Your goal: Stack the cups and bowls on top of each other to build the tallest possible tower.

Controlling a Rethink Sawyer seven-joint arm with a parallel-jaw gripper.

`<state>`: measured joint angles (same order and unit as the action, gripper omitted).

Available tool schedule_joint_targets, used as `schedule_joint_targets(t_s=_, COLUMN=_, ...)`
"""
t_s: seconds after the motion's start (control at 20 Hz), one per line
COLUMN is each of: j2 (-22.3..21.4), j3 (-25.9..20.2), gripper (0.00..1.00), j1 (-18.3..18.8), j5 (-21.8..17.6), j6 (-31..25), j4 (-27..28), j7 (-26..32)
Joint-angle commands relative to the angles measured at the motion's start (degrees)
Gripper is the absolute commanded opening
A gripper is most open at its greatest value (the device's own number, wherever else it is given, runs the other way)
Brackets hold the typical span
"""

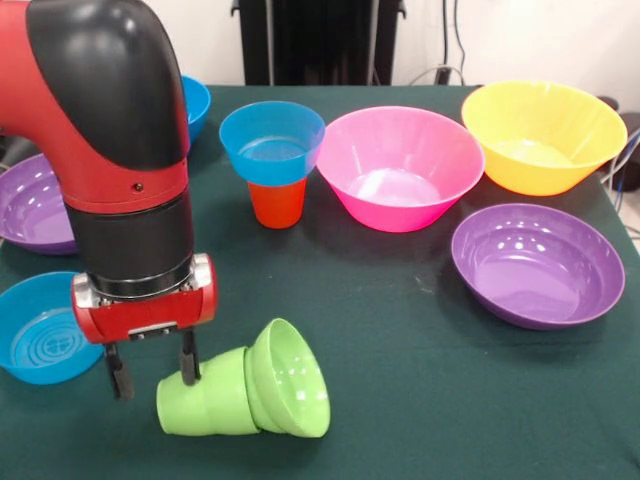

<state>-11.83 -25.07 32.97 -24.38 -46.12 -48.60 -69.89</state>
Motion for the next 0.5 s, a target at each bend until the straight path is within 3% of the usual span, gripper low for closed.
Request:
schedule_joint_targets(t_s=0.05, j2=1.0, j3=-4.1, gripper=1.0, j1=-0.7, j5=-3.7, j6=1.3, j4=-2.8, j7=15.2)
schedule_joint_targets(t_s=0.5, j2=-1.5, j3=-5.5, gripper=1.0, j1=1.7, j5=-2.1, j6=8.6, j4=-13.7, j7=8.2)
